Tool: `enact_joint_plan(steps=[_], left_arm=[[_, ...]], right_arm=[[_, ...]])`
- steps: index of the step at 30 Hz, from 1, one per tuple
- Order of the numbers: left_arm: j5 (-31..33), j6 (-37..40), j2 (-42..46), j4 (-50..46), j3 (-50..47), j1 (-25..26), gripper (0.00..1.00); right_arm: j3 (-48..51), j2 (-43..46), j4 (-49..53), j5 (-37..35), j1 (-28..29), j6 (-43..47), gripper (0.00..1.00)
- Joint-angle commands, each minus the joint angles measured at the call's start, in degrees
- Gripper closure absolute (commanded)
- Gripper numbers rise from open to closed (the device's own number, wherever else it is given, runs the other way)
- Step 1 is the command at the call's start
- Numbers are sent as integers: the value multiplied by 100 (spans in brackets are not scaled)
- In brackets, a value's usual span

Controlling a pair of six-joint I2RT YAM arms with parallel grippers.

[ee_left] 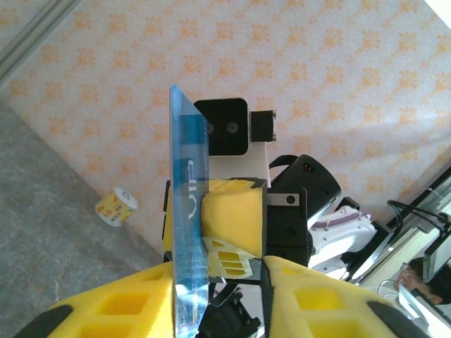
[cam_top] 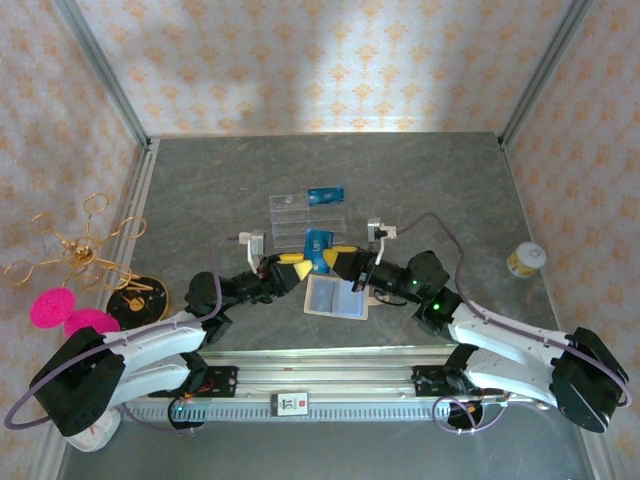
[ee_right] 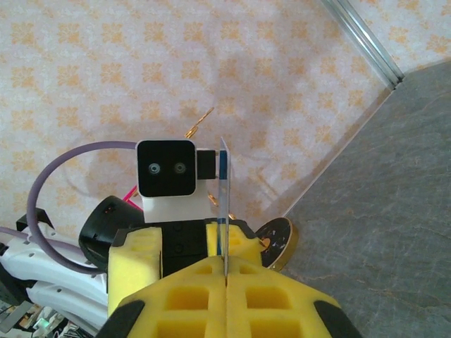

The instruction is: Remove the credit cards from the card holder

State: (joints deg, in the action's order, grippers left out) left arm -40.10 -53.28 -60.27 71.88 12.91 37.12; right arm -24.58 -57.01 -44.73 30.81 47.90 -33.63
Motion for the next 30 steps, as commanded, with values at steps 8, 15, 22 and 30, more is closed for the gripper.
enact_joint_plan(steps=[8,15,22,30], left_arm=[[-101,155,-9,160,78,69,95],[2,1663,313,-2717,1091,55,100],[180,4889,-455,-6828,3397,-139,100],[326,7377,-2128,-9142,5499,-618,100]], right_arm=[[-263,-101,29,-433,130,13,100],[-142,669,1428,-1037,-251,26,56],[366,1931,2867,-1397,-1034,44,51],[493,2186,3831,-1295,-1494,217,47]])
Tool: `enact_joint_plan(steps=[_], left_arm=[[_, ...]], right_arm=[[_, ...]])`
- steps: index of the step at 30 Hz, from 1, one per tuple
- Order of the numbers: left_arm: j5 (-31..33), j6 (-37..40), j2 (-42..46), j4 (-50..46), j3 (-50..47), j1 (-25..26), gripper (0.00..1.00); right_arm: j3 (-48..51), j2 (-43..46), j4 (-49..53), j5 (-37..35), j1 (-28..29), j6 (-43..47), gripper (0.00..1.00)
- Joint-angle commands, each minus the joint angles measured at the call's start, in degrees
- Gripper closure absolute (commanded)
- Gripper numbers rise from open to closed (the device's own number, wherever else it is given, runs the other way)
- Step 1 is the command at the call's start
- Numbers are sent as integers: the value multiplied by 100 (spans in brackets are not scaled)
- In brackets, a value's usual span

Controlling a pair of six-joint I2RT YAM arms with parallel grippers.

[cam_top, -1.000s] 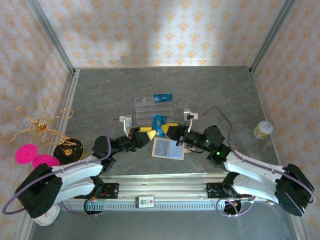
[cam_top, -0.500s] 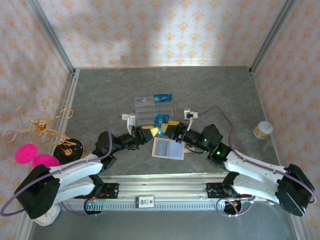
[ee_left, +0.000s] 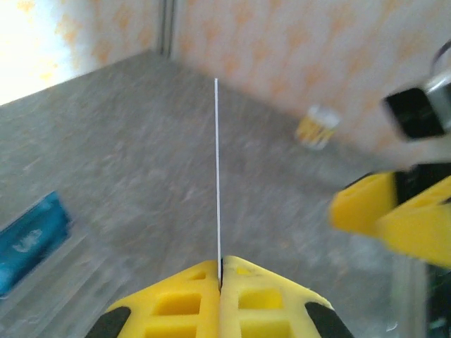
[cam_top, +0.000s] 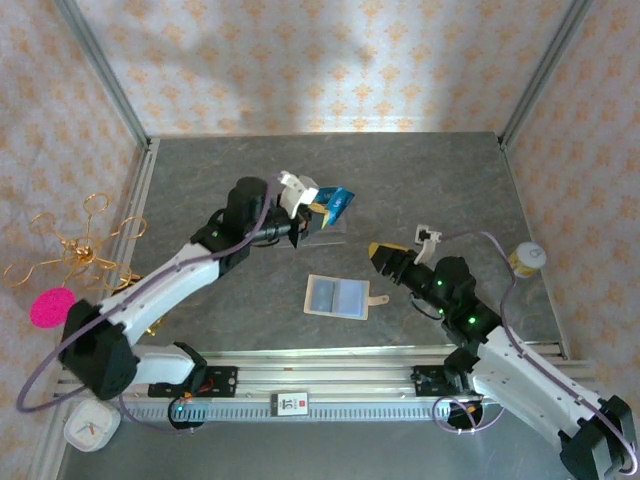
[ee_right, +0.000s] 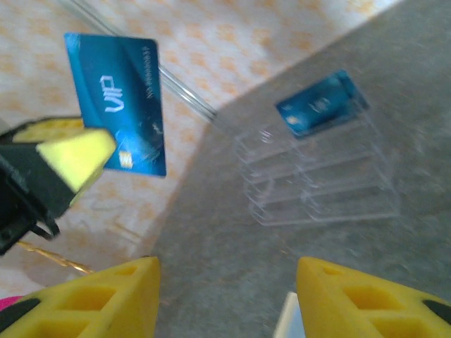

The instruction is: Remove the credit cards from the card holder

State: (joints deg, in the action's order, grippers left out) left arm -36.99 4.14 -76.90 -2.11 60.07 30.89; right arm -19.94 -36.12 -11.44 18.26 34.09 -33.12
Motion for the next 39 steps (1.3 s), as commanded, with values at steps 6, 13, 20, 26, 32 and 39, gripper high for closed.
enact_joint_plan(steps=[6,13,20,26,32,39], left_arm=[[852,3190,-1791,-3729,2727,-13,100],[940,4157,-3040,-4674,4369,-288,100],[1269,5105,-3594,-5120,5271,-362,100],[1373,5625,-3735,-5194,5270,-516,100],[1335,5817,-3751,-4774,4974,-653,100],[1244,5842,-3786,-4358,4721,-685,100]], right_arm=[[266,-44,322,365,-407,70,46],[172,-821,145,733,-919,67,45],[-185,-1698,107,874,-1283,142,46],[-653,-2369,245,796,-1335,290,46],[-864,-2876,18,894,-1335,189,47],[-983,-3050,-15,873,-1334,155,47]])
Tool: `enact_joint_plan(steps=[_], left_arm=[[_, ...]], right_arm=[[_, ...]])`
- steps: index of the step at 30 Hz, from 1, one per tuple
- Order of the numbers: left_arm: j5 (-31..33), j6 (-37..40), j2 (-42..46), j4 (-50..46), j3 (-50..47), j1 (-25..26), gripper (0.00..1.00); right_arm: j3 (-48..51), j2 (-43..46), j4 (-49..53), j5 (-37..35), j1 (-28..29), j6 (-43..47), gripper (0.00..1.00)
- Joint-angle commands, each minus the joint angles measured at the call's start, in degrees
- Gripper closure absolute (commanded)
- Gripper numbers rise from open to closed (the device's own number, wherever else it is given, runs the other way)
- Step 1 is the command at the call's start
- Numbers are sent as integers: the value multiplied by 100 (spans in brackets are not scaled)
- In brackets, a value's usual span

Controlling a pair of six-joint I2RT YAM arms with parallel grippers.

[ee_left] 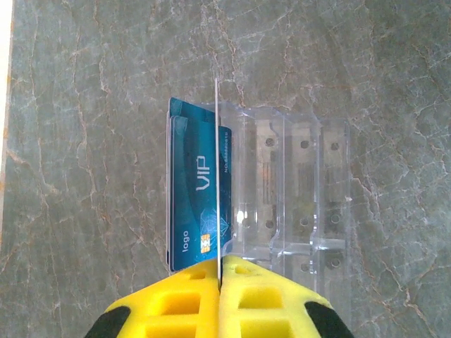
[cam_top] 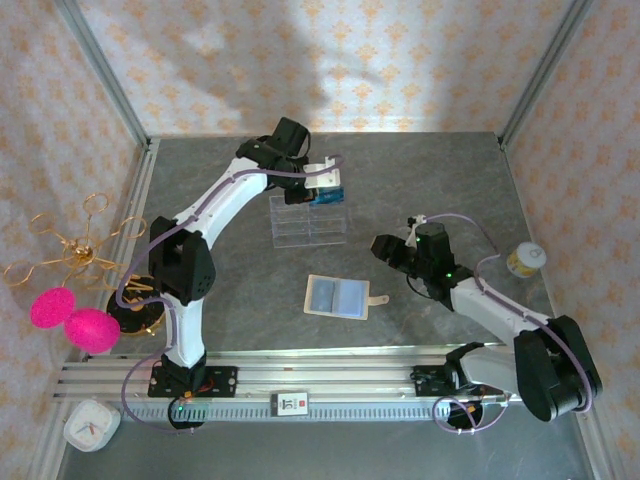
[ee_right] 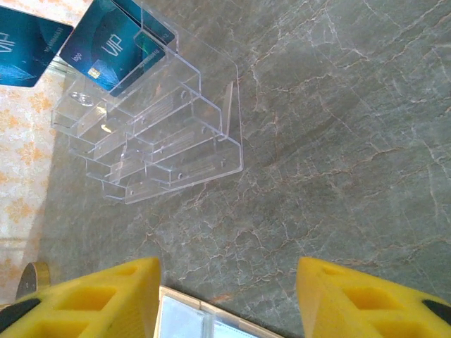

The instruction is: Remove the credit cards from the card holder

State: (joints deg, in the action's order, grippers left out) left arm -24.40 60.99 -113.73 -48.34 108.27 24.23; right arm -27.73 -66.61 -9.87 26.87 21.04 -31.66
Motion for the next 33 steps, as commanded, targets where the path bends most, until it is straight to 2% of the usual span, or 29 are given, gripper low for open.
enact_joint_plan(steps=[1,33], left_arm=[[-30,149,-119,299,-101,-23,100],[155,-70,-398,914,-383,-16,100]], right_arm=[[-203,-2,-181,18,-31,9,47],[-264,-295,-276,90,-37,24,48]])
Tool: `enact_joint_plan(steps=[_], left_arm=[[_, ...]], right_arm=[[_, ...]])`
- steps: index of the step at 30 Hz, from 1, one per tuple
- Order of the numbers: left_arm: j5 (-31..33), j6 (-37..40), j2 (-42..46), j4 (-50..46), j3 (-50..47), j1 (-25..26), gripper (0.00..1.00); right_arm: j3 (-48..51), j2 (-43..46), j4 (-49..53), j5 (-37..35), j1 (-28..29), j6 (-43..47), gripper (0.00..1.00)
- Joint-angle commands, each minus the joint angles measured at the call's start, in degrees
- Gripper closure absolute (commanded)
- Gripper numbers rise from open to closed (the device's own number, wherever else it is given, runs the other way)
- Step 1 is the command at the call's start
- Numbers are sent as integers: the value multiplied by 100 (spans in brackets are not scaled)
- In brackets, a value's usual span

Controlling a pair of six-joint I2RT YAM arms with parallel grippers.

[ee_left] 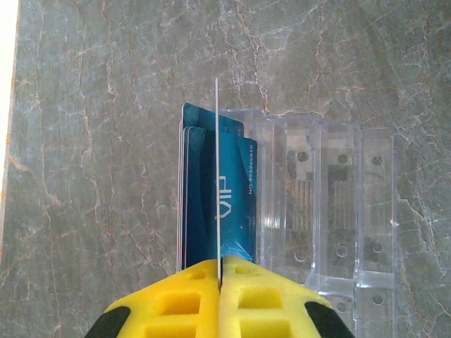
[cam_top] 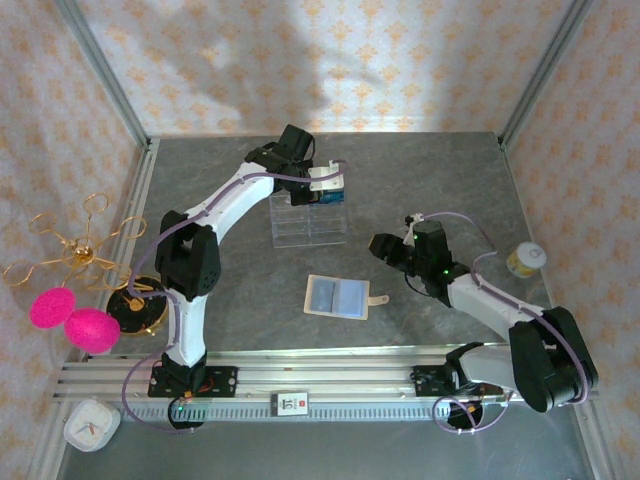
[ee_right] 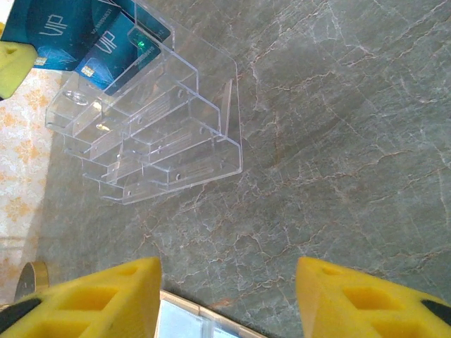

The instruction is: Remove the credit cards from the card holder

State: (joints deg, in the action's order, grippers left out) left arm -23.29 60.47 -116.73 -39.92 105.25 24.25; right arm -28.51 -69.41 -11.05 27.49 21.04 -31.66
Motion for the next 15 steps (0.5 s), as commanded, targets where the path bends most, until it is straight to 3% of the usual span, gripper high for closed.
enact_joint_plan(steps=[1,7,10,15], left_arm=[[42,-23,-92,96,-99,-28,100],[115,-144,-46,277,-205,-25,100],[228,-269,-2,461,-271,-18,84],[231,-719,262,809,-285,-22,76]], right_arm=[[-181,-18,-168,29,-35,27,48],[-168,-29,-195,72,-30,28,48],[-153,-29,-256,216,-30,37,48],[-147,-3,-250,367,-32,64,47]])
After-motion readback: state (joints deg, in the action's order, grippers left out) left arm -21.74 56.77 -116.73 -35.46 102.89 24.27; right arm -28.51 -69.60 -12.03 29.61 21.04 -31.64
